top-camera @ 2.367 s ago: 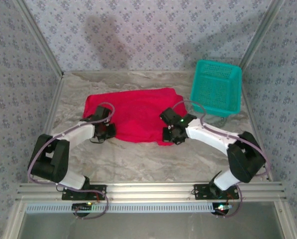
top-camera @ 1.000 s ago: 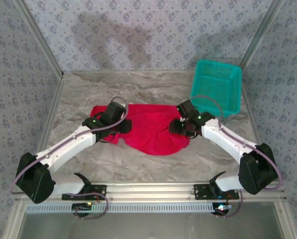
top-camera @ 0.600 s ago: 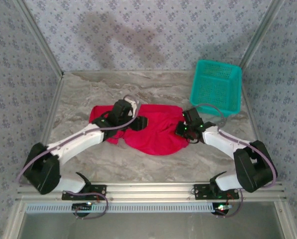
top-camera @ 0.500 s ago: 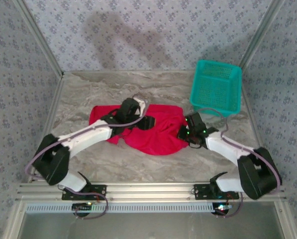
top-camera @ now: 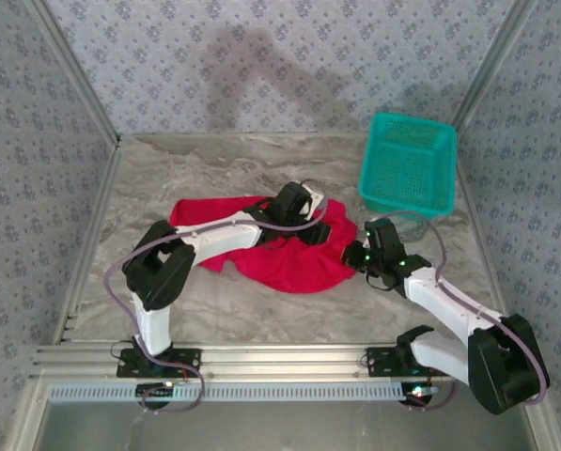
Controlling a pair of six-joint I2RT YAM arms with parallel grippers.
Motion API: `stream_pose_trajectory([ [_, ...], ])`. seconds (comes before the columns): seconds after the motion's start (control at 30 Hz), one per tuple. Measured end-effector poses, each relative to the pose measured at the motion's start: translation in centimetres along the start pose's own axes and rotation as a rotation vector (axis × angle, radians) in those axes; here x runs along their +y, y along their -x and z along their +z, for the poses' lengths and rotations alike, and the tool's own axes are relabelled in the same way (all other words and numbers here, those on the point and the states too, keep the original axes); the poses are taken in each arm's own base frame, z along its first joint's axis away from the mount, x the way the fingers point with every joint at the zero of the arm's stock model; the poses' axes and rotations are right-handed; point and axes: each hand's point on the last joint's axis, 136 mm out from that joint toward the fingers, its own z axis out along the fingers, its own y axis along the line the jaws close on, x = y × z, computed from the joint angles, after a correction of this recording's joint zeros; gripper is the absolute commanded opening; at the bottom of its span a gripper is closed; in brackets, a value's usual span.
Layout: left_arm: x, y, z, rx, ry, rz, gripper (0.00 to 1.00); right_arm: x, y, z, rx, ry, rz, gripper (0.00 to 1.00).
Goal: Fold the inside-out t-shirt
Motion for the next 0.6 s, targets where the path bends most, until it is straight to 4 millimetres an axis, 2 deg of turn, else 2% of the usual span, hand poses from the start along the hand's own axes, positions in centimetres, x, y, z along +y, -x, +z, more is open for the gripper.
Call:
stream_pose_trajectory([
  [0.07, 0.1, -0.1, 0.7, 0.012, 0.004, -0.001, 0.34, 0.1, 0.2, -0.2, -0.008, 0.007, 0.000, 0.07],
  [0.1, 0.2, -0.2, 1.0, 0.020, 0.007, 0.001, 0.20, 0.2, 0.2, -0.3, -0.008, 0.012, 0.000, 0.15],
  [0.13, 0.3, -0.3, 1.2, 0.030, 0.010, 0.003, 0.12, 0.3, 0.2, -0.3, -0.006, 0.015, -0.001, 0.25],
  [0.2, 0.4, -0.3, 1.4, 0.051, 0.014, 0.007, 0.00, 0.4, 0.1, -0.3, -0.001, 0.023, 0.006, 0.43],
  [0.23, 0.4, -0.2, 1.3, 0.057, 0.017, 0.005, 0.00, 0.6, 0.1, -0.2, 0.001, 0.030, 0.008, 0.49],
  [0.3, 0.3, 0.3, 0.9, 0.067, 0.022, 0.007, 0.00, 0.9, 0.0, 0.2, 0.010, 0.042, 0.016, 0.54],
  [0.47, -0.5, 2.4, -0.5, 0.055, 0.024, -0.002, 0.00, 1.1, -0.1, 2.3, 0.041, 0.048, 0.091, 0.56],
  [0.6, -0.7, 2.7, -1.6, 0.060, 0.027, -0.015, 0.00, 2.4, 0.4, 2.9, 0.031, 0.089, 0.163, 0.56],
])
